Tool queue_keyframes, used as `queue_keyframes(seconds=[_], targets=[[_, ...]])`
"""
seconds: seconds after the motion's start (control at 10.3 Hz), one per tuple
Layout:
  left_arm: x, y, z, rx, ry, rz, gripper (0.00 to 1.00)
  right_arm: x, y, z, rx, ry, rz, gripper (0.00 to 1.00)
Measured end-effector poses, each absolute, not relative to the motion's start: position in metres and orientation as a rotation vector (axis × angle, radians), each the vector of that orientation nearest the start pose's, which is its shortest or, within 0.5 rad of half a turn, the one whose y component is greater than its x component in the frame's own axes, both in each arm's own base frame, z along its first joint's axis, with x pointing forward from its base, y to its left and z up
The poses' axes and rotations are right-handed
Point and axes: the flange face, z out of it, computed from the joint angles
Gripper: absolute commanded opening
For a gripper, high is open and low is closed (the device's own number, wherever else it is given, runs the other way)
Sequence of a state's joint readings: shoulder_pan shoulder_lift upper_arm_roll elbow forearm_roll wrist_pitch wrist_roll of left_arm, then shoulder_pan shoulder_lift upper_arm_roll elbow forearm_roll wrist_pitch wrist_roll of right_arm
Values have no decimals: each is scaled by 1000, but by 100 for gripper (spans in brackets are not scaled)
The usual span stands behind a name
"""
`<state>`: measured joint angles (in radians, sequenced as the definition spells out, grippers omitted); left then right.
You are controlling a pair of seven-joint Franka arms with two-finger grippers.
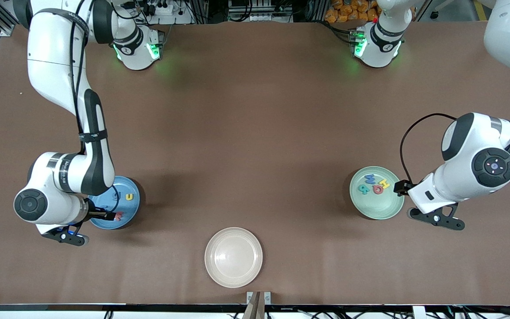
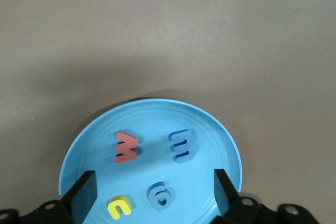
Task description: Sort upper and lower case letters into plates
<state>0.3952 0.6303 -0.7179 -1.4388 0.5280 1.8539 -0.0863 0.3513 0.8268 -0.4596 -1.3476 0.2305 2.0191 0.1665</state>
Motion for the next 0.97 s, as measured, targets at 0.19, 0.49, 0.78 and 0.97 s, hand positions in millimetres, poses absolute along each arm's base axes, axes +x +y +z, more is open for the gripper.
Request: queue_keyframes(seconds=[0.19,0.49,0.78,0.97], targets=[[690,-99,385,-2993,484,47,100,732,12,260,-3229,434,58,100],[689,-89,401,-3091,362,53,100,741,11,281,-3216,441,-34,100],[686,-70,431,-3125,232,14,100,750,-19,373,-3187,536,-252,100],[681,-75,453,-3142,196,-16,100,743,-40,413,-3165,587,-301,100]])
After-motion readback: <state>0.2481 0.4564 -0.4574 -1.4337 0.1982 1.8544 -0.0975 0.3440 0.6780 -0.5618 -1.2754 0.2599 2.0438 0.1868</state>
